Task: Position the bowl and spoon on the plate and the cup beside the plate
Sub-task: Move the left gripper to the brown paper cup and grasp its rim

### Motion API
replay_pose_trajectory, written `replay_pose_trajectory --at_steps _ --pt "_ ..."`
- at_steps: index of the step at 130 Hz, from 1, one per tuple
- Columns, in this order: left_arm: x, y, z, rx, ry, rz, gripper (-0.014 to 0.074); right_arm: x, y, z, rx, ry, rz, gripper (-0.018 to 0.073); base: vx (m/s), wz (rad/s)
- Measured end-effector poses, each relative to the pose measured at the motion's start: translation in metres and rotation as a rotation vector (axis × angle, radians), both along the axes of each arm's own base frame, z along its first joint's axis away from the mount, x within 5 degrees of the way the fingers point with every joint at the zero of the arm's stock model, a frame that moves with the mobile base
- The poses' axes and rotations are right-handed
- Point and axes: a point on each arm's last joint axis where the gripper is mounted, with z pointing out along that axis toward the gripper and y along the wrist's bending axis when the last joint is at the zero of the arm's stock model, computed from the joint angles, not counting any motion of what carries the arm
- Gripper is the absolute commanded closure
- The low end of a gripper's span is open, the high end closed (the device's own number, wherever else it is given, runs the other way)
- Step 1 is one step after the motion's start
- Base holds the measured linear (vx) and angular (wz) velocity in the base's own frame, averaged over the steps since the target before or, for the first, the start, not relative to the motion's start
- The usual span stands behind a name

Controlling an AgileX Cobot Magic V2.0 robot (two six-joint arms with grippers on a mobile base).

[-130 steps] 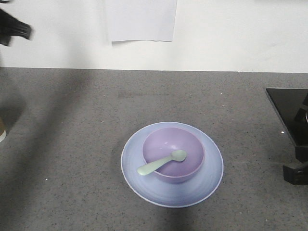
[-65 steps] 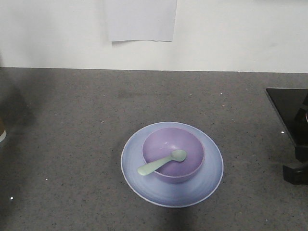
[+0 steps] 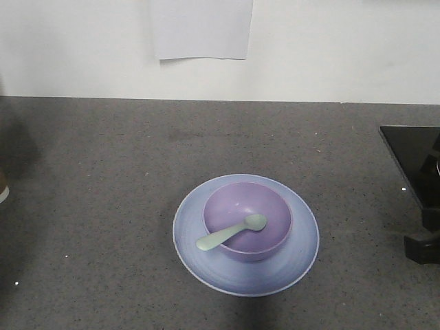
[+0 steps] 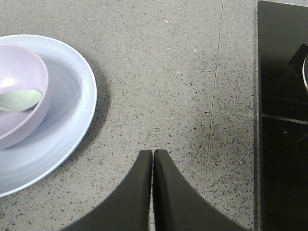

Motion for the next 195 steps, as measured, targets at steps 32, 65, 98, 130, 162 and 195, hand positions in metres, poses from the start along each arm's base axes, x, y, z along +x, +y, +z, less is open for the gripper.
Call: replay_pose_trajectory --at_steps 32,65,98,130,162,195 --pt "0.001 0.012 -0.009 -0.018 0.019 0.032 0.0345 0.0 0.0 0.0 0.0 0.0 0.0 0.0568 0.0 0.0" --pt "0.002 0.013 -0.01 -0.042 0.012 0.019 0.0345 0.0 0.0 0.0 0.0 0.0 0.0 0.0568 0.0 0.0" --pt "0.004 0.012 -0.013 -0.05 0.021 0.009 0.0345 0.0 0.0 0.0 0.0 0.0 0.0 0.0568 0.0 0.0" --pt "0.01 0.014 -0.027 -0.066 0.059 0.01 0.0345 0.0 0.0 0.0 0.0 0.0 0.0 0.0568 0.0 0.0" --pt "0.016 0.016 -0.039 -0.069 0.096 -0.009 0.0411 0.0 0.0 0.0 0.0 0.0 0.0 0.0568 0.0 0.0" --pt "0.023 0.009 -0.042 -0.125 0.055 -0.122 0.0605 0.0 0.0 0.0 0.001 0.0 0.0 0.0568 0.0 0.0"
